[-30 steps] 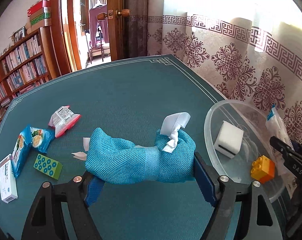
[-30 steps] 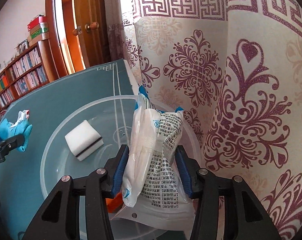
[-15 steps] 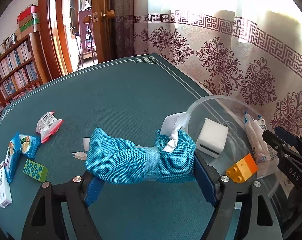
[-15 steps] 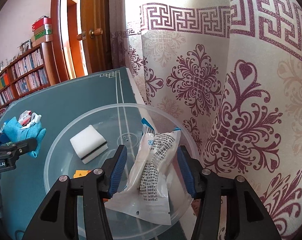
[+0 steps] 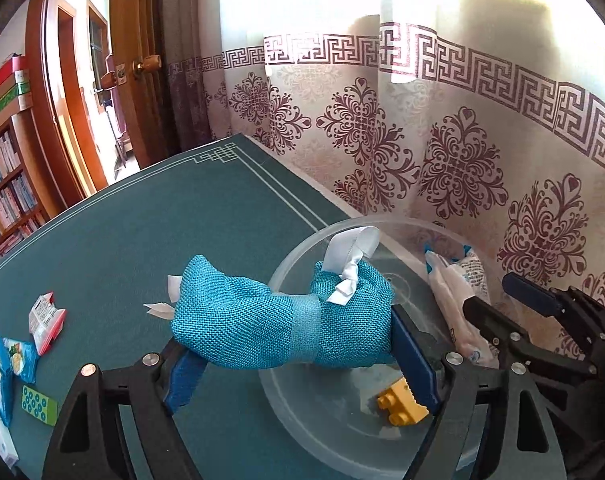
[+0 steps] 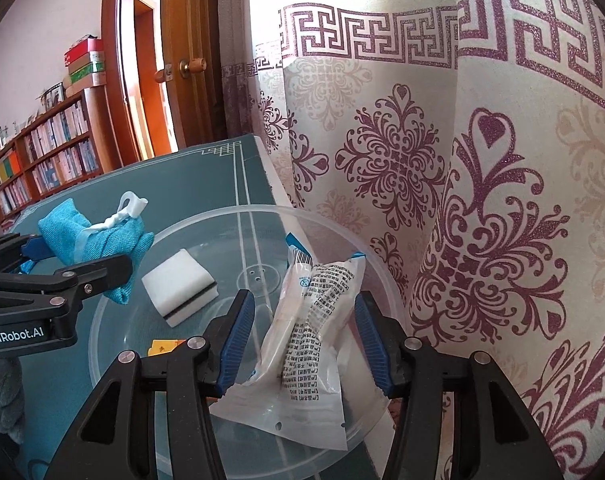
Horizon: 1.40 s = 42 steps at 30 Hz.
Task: Organize objects
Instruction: 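Carry the white bag and blue towel to the bowl with both tools, then release the blue towel and white bag into the bowl, withdraw both tools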
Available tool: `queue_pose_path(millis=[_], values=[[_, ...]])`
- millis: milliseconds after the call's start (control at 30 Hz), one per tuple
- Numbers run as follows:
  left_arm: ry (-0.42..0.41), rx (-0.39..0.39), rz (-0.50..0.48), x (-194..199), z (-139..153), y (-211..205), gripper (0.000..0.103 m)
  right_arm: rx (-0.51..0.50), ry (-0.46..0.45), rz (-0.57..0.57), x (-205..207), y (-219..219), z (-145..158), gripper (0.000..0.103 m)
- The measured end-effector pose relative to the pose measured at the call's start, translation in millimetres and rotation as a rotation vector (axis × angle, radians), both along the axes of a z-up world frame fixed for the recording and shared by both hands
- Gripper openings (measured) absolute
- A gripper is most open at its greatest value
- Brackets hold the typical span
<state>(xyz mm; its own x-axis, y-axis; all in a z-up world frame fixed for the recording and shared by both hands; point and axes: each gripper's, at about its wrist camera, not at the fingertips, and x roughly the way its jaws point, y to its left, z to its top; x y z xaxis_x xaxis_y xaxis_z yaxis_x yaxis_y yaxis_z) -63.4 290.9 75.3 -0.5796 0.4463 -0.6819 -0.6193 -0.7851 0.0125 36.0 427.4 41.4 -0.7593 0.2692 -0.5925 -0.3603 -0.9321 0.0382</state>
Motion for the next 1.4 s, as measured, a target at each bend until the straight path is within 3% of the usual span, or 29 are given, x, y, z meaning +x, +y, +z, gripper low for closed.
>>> queue_pose_path(millis=[167,333,567,1400], values=[[0.003,0.055,-0.041,-10.1,8.1,27.9,0.097,-0.005,0.005,-0.001,1.1,1.5,-1.0,0.054],[0.01,0.065,-0.035,-16.5,5.8,30.0,0.098,-0.01,0.011,0.003,2.4,1.8,-0.3,0.054],[-0.024,0.049,0.011,-21.9,-7.3,12.1,0.098,-0.008,0.004,0.011,2.8,-0.1,-3.2,0.054],[-0.004,0.026,0.144,4.8,-12.8,-72.6,0.102,0.03,0.027,0.051,11.2,-35.9,8.8,0.054]])
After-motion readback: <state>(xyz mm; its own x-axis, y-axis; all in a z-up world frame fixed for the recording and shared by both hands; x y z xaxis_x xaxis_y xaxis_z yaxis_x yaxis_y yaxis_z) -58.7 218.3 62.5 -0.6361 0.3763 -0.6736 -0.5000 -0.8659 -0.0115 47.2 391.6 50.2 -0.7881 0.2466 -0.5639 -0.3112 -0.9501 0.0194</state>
